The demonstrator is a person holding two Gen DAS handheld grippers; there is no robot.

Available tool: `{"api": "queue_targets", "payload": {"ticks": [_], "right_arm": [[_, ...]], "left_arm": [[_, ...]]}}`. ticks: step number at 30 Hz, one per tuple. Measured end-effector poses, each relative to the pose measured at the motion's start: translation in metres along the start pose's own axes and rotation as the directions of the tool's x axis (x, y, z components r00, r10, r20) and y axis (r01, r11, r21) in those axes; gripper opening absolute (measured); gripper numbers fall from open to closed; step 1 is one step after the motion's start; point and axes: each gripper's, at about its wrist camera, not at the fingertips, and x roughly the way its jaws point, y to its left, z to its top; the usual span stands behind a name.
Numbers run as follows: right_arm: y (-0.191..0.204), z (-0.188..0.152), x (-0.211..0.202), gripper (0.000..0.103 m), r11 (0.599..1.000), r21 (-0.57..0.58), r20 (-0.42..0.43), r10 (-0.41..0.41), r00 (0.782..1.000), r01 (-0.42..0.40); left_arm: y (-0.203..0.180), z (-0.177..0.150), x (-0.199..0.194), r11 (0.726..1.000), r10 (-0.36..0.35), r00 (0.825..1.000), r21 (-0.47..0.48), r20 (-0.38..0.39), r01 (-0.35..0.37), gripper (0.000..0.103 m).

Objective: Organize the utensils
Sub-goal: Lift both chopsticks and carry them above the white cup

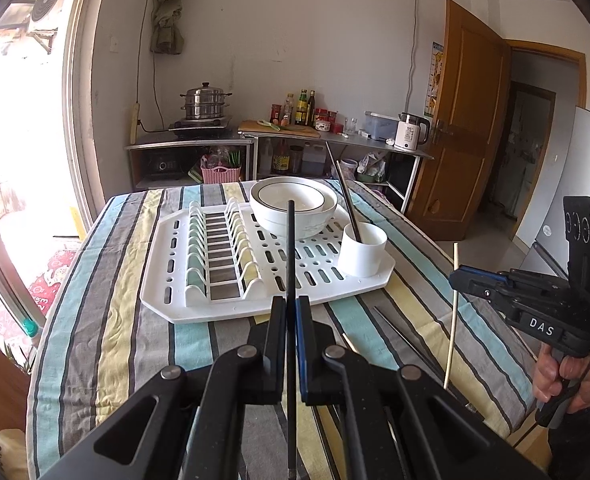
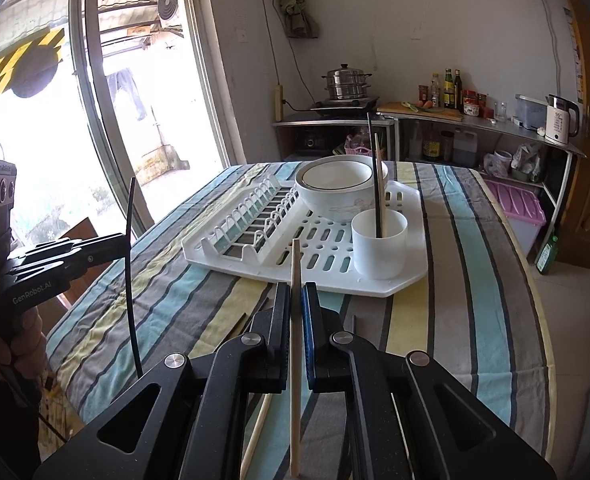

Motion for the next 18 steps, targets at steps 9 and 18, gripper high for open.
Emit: {"api": "queue_targets", "payload": {"ticks": [9, 18], "right_arm": [[-0.008, 0.004, -0.011, 0.006, 1.0, 0.017, 0.036, -0.001, 0.999, 0.0], [-0.026, 0.037, -0.018, 0.006, 0.999, 0.01, 0.103, -0.04, 0.994, 0.039]], "left_arm": [[-0.002, 0.014, -0.005, 1.0, -0.004, 1.0, -0.005, 0.017, 0.004, 0.004], [-0.016, 0.056, 0.012, 0.999, -0.035, 0.999, 0.004, 0.037, 0.035, 0.004]]}}
